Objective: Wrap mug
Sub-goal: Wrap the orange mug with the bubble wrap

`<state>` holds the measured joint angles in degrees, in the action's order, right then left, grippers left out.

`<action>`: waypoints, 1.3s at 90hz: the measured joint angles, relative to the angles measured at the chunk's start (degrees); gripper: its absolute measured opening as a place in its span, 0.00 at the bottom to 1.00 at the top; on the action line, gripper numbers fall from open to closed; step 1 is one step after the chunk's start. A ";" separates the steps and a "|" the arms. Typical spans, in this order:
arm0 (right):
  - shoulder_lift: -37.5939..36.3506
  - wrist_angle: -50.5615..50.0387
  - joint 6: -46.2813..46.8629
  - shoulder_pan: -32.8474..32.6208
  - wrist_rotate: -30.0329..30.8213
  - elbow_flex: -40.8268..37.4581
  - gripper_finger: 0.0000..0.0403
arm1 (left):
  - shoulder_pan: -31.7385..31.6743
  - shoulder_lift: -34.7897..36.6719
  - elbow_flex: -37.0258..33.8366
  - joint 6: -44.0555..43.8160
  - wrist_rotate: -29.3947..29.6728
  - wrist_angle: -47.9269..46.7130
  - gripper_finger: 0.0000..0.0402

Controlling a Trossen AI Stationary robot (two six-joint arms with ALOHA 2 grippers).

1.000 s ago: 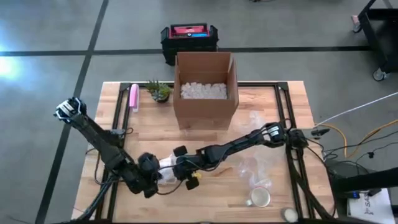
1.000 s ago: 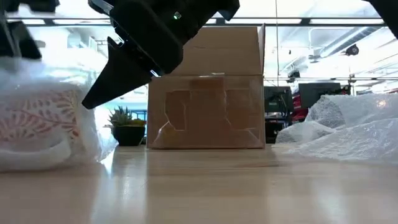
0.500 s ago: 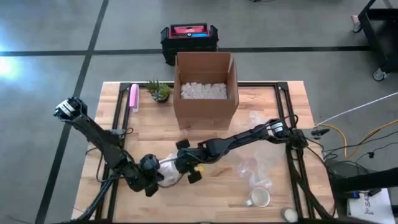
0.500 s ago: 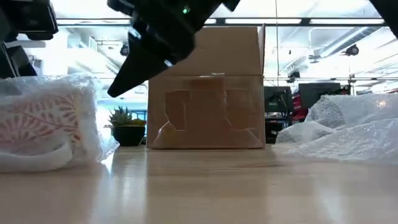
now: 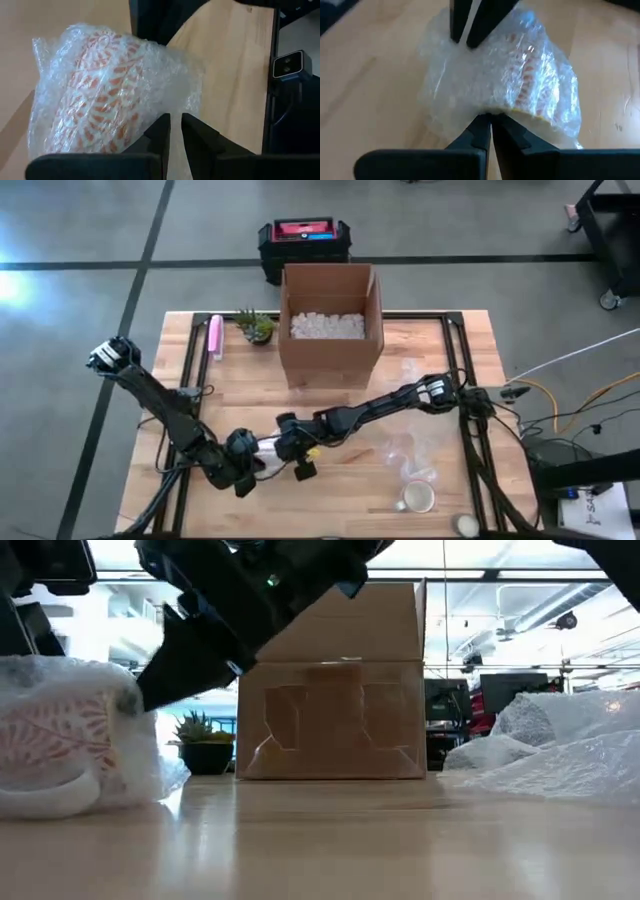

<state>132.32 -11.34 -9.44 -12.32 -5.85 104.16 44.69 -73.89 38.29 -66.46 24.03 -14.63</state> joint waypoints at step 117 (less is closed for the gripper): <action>0.28 -3.09 -2.87 -1.42 2.67 3.15 0.01 | 4.26 -4.90 0.95 -18.72 -14.40 -4.41 0.09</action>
<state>132.60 -14.43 -12.31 -13.74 -3.18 107.31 48.95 -78.79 39.24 -85.17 9.63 -19.04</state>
